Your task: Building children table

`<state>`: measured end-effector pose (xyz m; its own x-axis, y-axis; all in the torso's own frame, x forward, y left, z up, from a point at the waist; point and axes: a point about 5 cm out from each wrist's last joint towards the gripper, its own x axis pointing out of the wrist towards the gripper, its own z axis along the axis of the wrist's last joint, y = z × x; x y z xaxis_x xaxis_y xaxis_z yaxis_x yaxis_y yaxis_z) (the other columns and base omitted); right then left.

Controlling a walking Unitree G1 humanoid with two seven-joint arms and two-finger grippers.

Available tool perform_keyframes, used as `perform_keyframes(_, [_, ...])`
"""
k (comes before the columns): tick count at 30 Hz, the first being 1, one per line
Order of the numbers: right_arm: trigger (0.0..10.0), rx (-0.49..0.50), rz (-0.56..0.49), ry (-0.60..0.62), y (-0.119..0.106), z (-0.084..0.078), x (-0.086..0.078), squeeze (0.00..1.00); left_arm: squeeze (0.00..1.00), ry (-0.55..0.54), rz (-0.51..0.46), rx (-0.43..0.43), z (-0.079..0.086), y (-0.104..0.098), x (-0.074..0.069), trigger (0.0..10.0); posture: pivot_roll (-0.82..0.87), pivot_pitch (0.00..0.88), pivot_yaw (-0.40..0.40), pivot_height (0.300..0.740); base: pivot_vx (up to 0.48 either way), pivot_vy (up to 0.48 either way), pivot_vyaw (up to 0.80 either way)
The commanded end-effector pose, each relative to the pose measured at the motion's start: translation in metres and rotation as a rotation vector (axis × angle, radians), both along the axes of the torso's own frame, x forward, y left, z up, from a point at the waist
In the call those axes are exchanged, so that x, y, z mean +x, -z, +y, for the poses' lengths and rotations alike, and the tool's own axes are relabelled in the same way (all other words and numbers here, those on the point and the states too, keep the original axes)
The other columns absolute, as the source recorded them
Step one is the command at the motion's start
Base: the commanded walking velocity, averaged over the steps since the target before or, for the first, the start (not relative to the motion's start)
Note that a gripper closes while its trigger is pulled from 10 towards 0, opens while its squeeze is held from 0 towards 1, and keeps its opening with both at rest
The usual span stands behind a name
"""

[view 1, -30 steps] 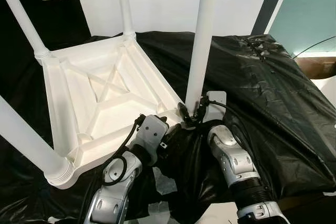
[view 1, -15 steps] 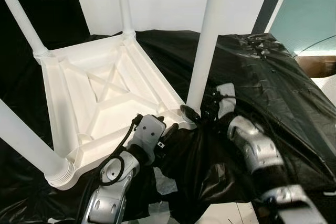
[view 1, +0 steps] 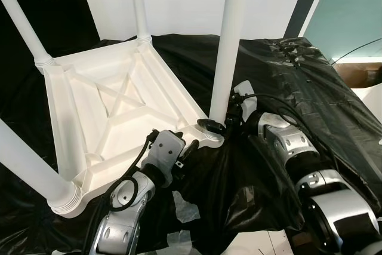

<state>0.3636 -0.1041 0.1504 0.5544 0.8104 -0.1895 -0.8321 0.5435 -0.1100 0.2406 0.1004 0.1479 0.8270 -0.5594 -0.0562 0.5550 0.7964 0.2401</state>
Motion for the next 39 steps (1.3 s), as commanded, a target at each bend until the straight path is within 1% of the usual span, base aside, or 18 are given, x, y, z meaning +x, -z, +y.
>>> perform_keyframes(1, [7.8,-0.039,0.003,-0.057,0.003,0.006,-0.001,0.0,0.0,-0.067,-0.015,-0.004,0.003,-0.001,0.0,10.0,0.17,0.005,-0.068,0.74,0.0,0.0,0.0])
perform_keyframes(2, [0.0,-0.044,0.004,-0.073,0.005,0.005,0.0,0.0,0.0,-0.068,-0.015,-0.005,0.003,-0.002,0.0,10.0,0.17,0.004,-0.067,0.74,0.0,0.0,0.0])
perform_keyframes(9, [0.0,-0.045,0.007,-0.09,0.008,0.0,0.0,0.0,0.0,-0.06,-0.015,-0.005,0.001,-0.002,0.0,10.0,0.16,0.003,-0.059,0.74,0.0,0.0,0.0])
perform_keyframes(11, [0.0,-0.041,0.012,-0.08,0.009,-0.003,0.0,0.0,0.0,-0.052,-0.014,-0.005,0.0,-0.002,0.0,10.0,0.16,0.004,-0.055,0.74,0.0,0.0,0.0])
perform_keyframes(18, [0.0,-0.046,0.004,-0.045,0.012,-0.007,0.0,0.0,0.0,-0.046,-0.012,-0.004,0.0,-0.002,-0.001,10.0,0.15,0.013,-0.053,0.74,0.0,0.0,0.0])
perform_keyframes(21, [0.0,-0.021,0.012,0.039,0.02,-0.008,-0.003,0.0,0.0,-0.044,-0.005,-0.004,0.0,-0.001,-0.002,10.0,0.15,0.02,-0.053,0.74,0.0,0.0,0.0])
perform_keyframes(24, [0.0,0.008,0.016,0.091,0.026,-0.003,-0.007,0.0,0.0,-0.044,-0.002,-0.006,-0.001,0.0,-0.003,10.0,0.15,0.026,-0.055,0.74,0.0,0.0,0.0])
perform_keyframes(28, [0.0,0.037,0.033,0.164,0.03,0.001,-0.009,0.0,0.0,-0.046,0.004,-0.01,-0.001,0.001,-0.004,10.0,0.15,0.029,-0.058,0.74,0.0,0.0,0.0])
perform_keyframes(29, [0.0,0.037,0.033,0.164,0.03,0.001,-0.009,0.0,0.0,-0.046,0.004,-0.01,-0.001,0.001,-0.004,10.0,0.15,0.029,-0.058,0.74,0.0,0.0,0.0])
perform_keyframes(30, [0.0,0.051,0.047,0.218,0.033,0.001,-0.009,0.0,0.0,-0.047,0.005,-0.011,-0.001,0.001,-0.004,10.0,0.14,0.029,-0.059,0.74,0.0,0.0,0.0])
perform_keyframes(31, [0.0,0.051,0.047,0.218,0.033,0.001,-0.009,0.0,0.0,-0.047,0.005,-0.011,-0.001,0.001,-0.004,10.0,0.14,0.029,-0.059,0.74,0.0,0.0,0.0])
perform_keyframes(33, [0.0,0.059,0.04,0.298,0.036,0.005,-0.012,0.0,0.0,-0.048,0.006,-0.013,-0.001,0.001,-0.004,10.0,0.14,0.037,-0.062,0.74,0.0,0.0,0.0])
perform_keyframes(34, [0.0,0.059,0.04,0.298,0.036,0.005,-0.012,0.0,0.0,-0.048,0.006,-0.013,-0.001,0.001,-0.004,10.0,0.14,0.037,-0.062,0.74,0.0,0.0,0.0])
perform_keyframes(35, [0.0,0.045,0.015,0.374,0.039,0.009,-0.016,0.0,0.0,-0.047,0.008,-0.015,-0.002,0.002,-0.005,10.0,0.14,0.04,-0.066,0.74,0.0,0.0,0.0])
perform_keyframes(36, [0.0,0.045,0.015,0.374,0.039,0.009,-0.016,0.0,0.0,-0.047,0.008,-0.015,-0.002,0.002,-0.005,10.0,0.14,0.04,-0.066,0.74,0.0,0.0,0.0])
perform_keyframes(37, [0.0,0.043,0.01,0.4,0.04,0.01,-0.017,0.0,0.0,-0.046,0.009,-0.016,-0.003,0.002,-0.005,10.0,0.14,0.04,-0.066,0.74,0.0,0.0,0.0])
perform_keyframes(38, [0.0,0.055,0.028,0.495,0.044,0.015,-0.023,0.0,0.0,-0.048,0.01,-0.017,-0.003,0.002,-0.004,10.0,0.14,0.044,-0.069,0.74,0.0,0.0,0.0])
perform_keyframes(39, [0.0,0.055,0.03,0.528,0.046,0.018,-0.025,0.0,0.0,-0.049,0.011,-0.017,-0.003,0.002,-0.004,10.0,0.14,0.045,-0.069,0.74,0.0,0.0,0.0])
